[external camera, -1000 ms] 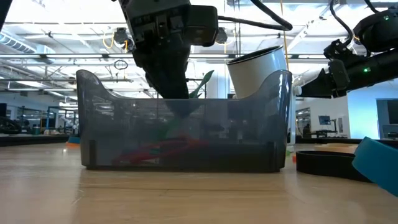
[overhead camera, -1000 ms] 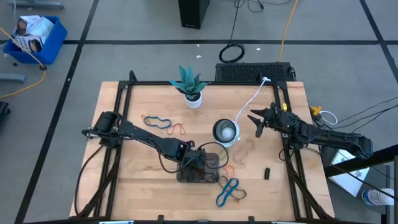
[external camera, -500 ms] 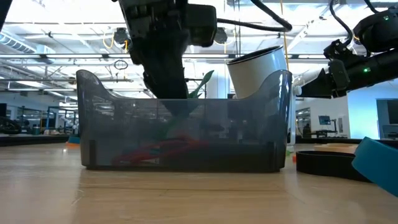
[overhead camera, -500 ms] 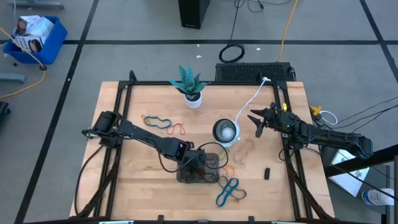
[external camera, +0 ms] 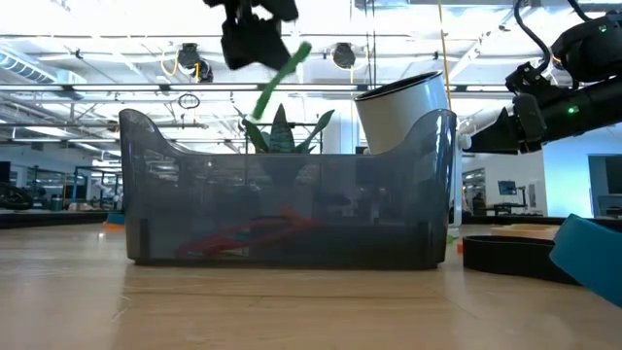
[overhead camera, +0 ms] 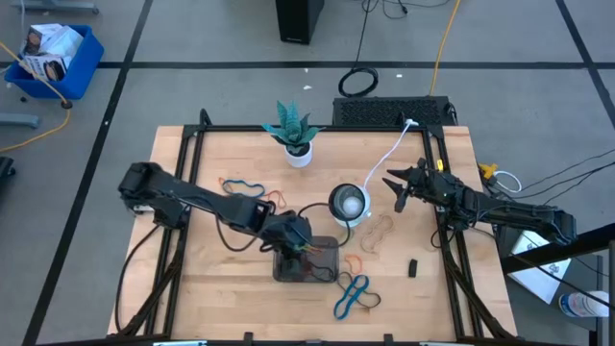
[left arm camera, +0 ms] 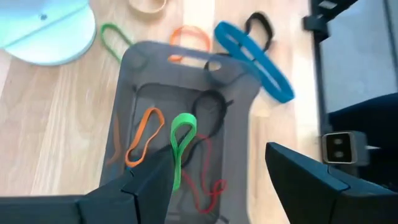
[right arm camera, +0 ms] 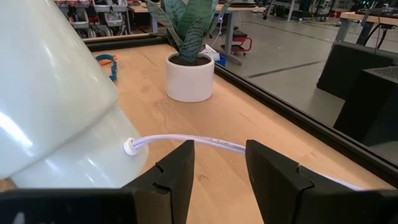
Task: Pick and place rubber bands into bin
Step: Put the bottom green rubber band into the gray bin, then put the bottom blue rubber band into the gray bin
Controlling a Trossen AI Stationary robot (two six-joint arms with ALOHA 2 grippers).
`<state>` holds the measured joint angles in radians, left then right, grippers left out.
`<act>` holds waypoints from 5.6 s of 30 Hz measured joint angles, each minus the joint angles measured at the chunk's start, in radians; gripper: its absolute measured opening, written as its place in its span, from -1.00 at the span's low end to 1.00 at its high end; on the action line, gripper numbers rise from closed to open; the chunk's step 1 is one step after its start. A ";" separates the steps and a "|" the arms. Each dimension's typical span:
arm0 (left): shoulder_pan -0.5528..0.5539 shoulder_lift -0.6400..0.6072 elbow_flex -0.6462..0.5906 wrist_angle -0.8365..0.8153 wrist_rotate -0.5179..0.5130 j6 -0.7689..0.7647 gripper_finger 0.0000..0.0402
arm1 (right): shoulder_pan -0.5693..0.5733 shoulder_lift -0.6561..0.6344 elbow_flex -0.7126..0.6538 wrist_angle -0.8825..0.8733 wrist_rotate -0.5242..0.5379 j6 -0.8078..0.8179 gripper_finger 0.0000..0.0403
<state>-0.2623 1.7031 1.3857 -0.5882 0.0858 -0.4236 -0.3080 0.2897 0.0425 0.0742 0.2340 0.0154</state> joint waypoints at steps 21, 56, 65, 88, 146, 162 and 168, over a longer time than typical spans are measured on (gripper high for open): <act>-0.004 -0.036 -0.003 0.001 0.019 0.060 0.28 | 0.000 0.000 0.000 0.002 0.000 0.000 -0.30; -0.119 -1.202 -0.832 0.307 -0.249 0.268 0.28 | 0.002 -0.010 0.000 0.026 -0.316 0.001 -0.30; -0.119 -1.341 -1.062 0.519 -0.208 0.261 0.28 | 0.002 -0.010 0.001 0.044 -0.315 0.005 -0.30; -0.119 -1.547 -1.164 0.507 -0.199 0.237 0.28 | 0.262 0.372 0.791 -0.453 -0.236 -0.386 -0.30; -0.119 -1.547 -1.164 0.419 -0.228 0.232 0.28 | 0.962 1.428 1.063 -0.569 0.023 -0.080 -0.30; -0.119 -1.546 -1.164 0.390 -0.227 0.211 0.28 | 0.962 1.428 1.036 -0.518 0.023 -0.042 -0.30; -0.119 -1.546 -1.164 0.388 -0.227 0.211 0.28 | 0.962 1.428 0.961 -0.442 0.026 -0.086 -0.30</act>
<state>-0.3810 0.1570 0.2218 -0.2001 -0.1413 -0.2123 0.6537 1.7176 1.0037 -0.3675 0.2597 -0.0703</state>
